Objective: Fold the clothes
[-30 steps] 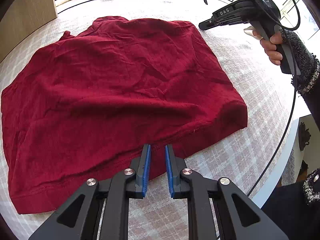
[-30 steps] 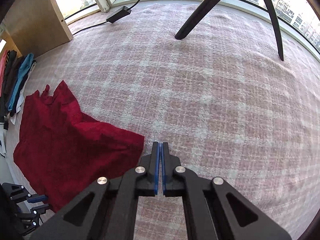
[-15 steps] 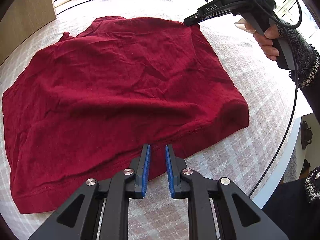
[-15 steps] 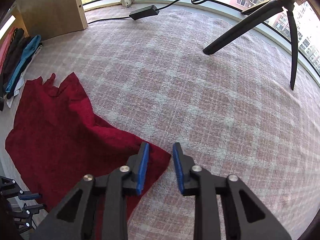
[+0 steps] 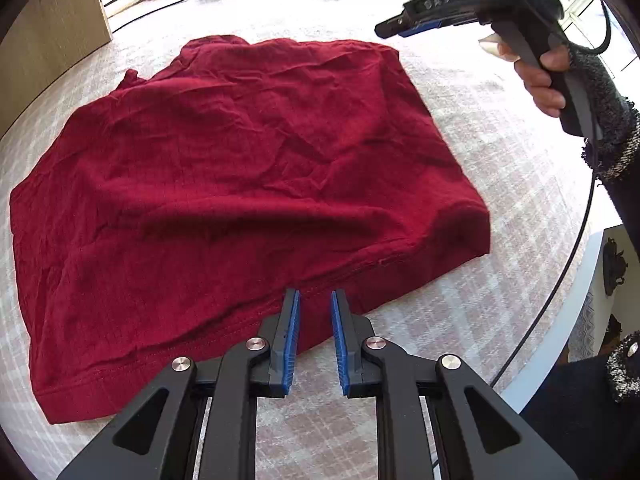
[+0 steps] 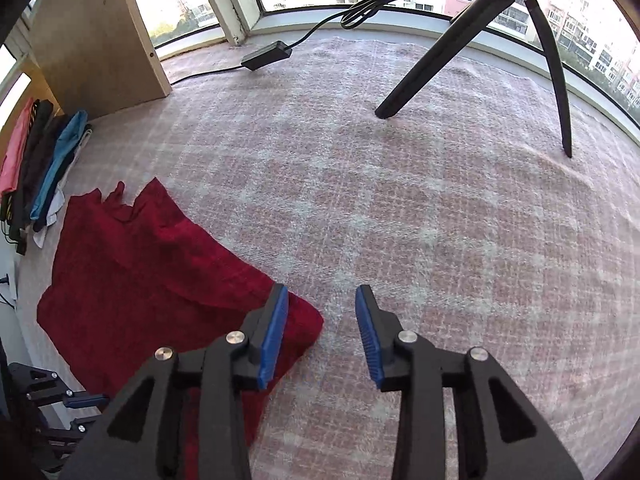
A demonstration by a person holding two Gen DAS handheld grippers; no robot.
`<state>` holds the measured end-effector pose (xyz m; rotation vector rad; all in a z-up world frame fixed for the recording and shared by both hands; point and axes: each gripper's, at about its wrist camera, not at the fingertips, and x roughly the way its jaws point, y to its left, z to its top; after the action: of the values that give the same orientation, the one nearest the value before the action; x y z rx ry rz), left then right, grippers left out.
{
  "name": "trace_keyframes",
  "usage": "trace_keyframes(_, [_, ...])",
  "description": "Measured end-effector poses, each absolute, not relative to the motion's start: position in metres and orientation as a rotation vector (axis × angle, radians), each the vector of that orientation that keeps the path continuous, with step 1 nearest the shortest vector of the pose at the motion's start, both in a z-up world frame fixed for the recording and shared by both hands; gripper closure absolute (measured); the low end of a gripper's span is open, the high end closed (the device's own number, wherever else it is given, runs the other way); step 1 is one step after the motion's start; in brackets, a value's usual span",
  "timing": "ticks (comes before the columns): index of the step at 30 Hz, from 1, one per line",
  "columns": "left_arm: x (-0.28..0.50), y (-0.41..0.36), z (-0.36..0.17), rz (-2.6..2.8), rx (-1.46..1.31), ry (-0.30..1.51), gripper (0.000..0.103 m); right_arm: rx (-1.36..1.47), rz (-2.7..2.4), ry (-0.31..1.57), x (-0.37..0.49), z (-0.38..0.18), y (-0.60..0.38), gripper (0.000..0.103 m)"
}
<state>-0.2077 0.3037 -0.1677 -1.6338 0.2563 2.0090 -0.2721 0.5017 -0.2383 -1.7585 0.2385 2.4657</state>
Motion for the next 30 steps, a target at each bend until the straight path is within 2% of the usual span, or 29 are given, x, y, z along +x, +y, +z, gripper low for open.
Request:
trace_keyframes(2, [-0.194, 0.32, -0.15, 1.979, -1.56, 0.263, 0.087, -1.804, 2.48, 0.248, -0.269, -0.243, 0.498, 0.068])
trace_keyframes(4, [-0.179, 0.344, -0.142, 1.938, -1.499, 0.299, 0.075, -1.824, 2.473, 0.265, -0.259, -0.239, 0.5, 0.068])
trace_keyframes(5, [-0.175, 0.357, -0.141, 1.918, -1.481, 0.323, 0.073, -1.825, 2.47, 0.286, -0.257, -0.239, 0.502, 0.068])
trace_keyframes(9, [-0.164, 0.4, -0.152, 1.868, -1.437, 0.412, 0.073, -1.824, 2.455, 0.378, -0.25, -0.241, 0.512, 0.068])
trace_keyframes(12, [-0.168, 0.409, -0.166, 1.874, -1.449, 0.464, 0.073, -1.835, 2.453, 0.352, -0.244, -0.242, 0.508, 0.068])
trace_keyframes(14, [-0.168, 0.399, -0.169, 1.894, -1.453, 0.514, 0.073, -1.842, 2.47, 0.372, -0.233, -0.237, 0.506, 0.068])
trace_keyframes(18, [-0.177, 0.348, -0.161, 1.931, -1.498, 0.455, 0.073, -1.866, 2.546, 0.543, -0.191, -0.221, 0.495, 0.069])
trace_keyframes(20, [-0.186, 0.327, -0.159, 1.966, -1.528, 0.442, 0.073, -1.882, 2.582, 0.565, -0.165, -0.217, 0.475, 0.071])
trace_keyframes(21, [-0.191, 0.317, -0.158, 1.984, -1.544, 0.437, 0.075, -1.897, 2.599, 0.58, -0.151, -0.216, 0.465, 0.077])
trace_keyframes(23, [-0.193, 0.313, -0.159, 1.966, -1.539, 0.454, 0.075, -1.959, 2.621, 0.632, -0.127, -0.218, 0.443, 0.079])
trace_keyframes(26, [-0.189, 0.329, -0.163, 1.896, -1.486, 0.479, 0.075, -2.02, 2.605, 0.59, -0.102, -0.227, 0.415, 0.078])
trace_keyframes(30, [-0.183, 0.365, -0.183, 1.83, -1.406, 0.562, 0.072, -2.051, 2.546, 0.522, -0.11, -0.249, 0.395, 0.078])
